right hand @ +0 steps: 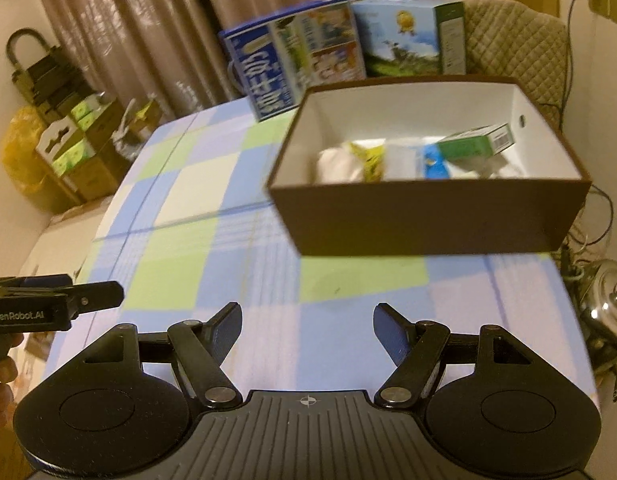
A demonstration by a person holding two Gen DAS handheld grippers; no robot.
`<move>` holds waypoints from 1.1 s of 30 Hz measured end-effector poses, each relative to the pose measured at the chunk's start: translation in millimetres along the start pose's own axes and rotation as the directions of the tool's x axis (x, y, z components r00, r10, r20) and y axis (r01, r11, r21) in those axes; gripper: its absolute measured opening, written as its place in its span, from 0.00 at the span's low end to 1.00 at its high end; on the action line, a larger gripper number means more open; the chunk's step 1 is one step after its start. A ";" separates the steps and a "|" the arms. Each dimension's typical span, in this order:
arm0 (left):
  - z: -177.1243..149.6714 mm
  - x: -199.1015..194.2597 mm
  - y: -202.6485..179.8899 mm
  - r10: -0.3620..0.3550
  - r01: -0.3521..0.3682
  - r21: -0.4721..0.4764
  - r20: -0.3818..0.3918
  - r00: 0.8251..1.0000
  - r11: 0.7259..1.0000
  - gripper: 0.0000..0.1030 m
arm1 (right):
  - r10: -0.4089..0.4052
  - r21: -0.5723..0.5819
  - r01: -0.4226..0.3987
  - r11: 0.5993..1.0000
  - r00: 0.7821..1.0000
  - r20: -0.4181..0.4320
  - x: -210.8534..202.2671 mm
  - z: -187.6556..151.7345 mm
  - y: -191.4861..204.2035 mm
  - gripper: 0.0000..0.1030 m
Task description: Organize objects
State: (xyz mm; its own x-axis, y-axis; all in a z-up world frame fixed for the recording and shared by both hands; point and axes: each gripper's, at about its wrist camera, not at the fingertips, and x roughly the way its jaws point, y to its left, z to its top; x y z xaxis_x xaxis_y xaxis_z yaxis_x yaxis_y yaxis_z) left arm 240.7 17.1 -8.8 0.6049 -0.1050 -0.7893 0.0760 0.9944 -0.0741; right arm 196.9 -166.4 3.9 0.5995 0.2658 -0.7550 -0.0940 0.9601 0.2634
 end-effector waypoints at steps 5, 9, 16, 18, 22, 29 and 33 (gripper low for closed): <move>-25.3 -18.0 17.5 0.010 -0.010 -0.017 -0.011 1.000 1.000 0.96 | 0.011 -0.025 -0.011 1.000 1.000 -0.023 -2.3 -19.8 25.6 0.68; -42.0 -27.3 30.1 0.013 -0.014 -0.036 -0.021 1.000 0.999 0.96 | 0.024 -0.046 -0.026 0.999 0.999 -0.038 -1.9 -31.7 43.3 0.68; -68.5 -44.1 47.7 0.024 -0.026 -0.064 -0.027 0.999 0.998 0.96 | 0.041 -0.089 -0.046 0.995 0.998 -0.057 -1.8 -49.7 70.6 0.68; -75.6 -48.9 52.0 0.029 -0.030 -0.070 -0.026 0.999 0.997 0.96 | 0.048 -0.095 -0.054 0.994 0.997 -0.060 -1.9 -53.6 75.9 0.68; -85.9 -55.7 58.8 0.040 -0.042 -0.080 -0.029 0.999 0.996 0.96 | 0.055 -0.106 -0.062 0.992 0.996 -0.066 -1.2 -61.1 85.5 0.68; -99.8 -65.0 65.4 0.044 -0.047 -0.089 -0.031 0.999 0.995 0.96 | 0.063 -0.118 -0.071 0.990 0.996 -0.069 -1.4 -69.9 96.2 0.68; -102.7 -67.9 67.6 0.046 -0.048 -0.089 -0.030 0.999 0.995 0.96 | 0.064 -0.119 -0.072 0.990 0.996 -0.069 -1.3 -72.1 99.5 0.68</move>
State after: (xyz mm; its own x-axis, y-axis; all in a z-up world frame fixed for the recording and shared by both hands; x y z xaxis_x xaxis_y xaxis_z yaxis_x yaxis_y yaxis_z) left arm 123.3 93.0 -22.8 0.5839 -0.0591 -0.8097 -0.0242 0.9956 -0.0901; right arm 129.5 -65.0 -12.3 0.5358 0.3322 -0.7762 -0.2308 0.9420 0.2438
